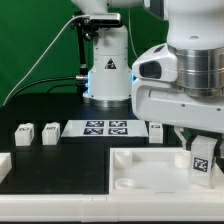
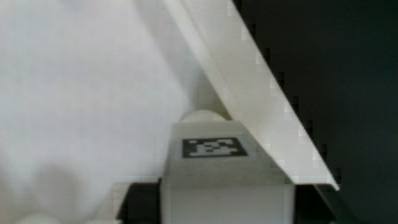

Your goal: Assemble one leg

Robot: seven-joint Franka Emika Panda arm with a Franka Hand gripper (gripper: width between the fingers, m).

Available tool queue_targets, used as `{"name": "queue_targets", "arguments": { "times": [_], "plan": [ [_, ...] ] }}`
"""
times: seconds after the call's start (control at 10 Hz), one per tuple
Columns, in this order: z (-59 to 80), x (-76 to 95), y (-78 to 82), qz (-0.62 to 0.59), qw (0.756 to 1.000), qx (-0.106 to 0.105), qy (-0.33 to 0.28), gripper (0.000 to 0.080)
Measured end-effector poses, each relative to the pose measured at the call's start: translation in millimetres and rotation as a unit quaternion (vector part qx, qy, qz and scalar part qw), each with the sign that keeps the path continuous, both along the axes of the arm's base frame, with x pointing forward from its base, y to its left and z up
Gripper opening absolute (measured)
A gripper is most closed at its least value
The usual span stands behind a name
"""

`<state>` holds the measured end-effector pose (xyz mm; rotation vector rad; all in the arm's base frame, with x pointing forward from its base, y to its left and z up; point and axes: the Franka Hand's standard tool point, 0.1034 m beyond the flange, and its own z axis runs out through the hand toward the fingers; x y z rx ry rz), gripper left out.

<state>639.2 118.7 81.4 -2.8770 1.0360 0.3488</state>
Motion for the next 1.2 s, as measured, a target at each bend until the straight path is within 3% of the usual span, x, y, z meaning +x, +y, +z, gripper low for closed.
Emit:
{"name": "queue_targets", "arguments": {
  "times": [0.2,0.4,0.6,0.7,0.8,0.9,1.1,1.2],
  "plan": [
    [-1.9,-0.9,4.5,-0.141,0.989,-0.028,0.020,0.0299],
    [-1.8,-0.4,5.5,-0.154,0.988,-0.026,0.023,0.0299],
    [-2.1,-0.5,6.1,-0.140,0.990,-0.022,0.021,0.0548],
    [-2.3,-0.6,5.1,-0.088,0.996,-0.013,0.014,0.0548],
    [-2.9,-0.8,3.1,-0.012,1.000,0.002,0.005,0.0626],
    [-3.8,-2.0,1.9,0.065,0.998,0.016,-0.003,0.0626],
    [-5.5,-2.8,-0.5,0.216,0.975,0.039,-0.022,0.0649],
    [-5.6,-2.1,-1.3,0.284,0.958,0.041,-0.030,0.0649]
  ]
}}
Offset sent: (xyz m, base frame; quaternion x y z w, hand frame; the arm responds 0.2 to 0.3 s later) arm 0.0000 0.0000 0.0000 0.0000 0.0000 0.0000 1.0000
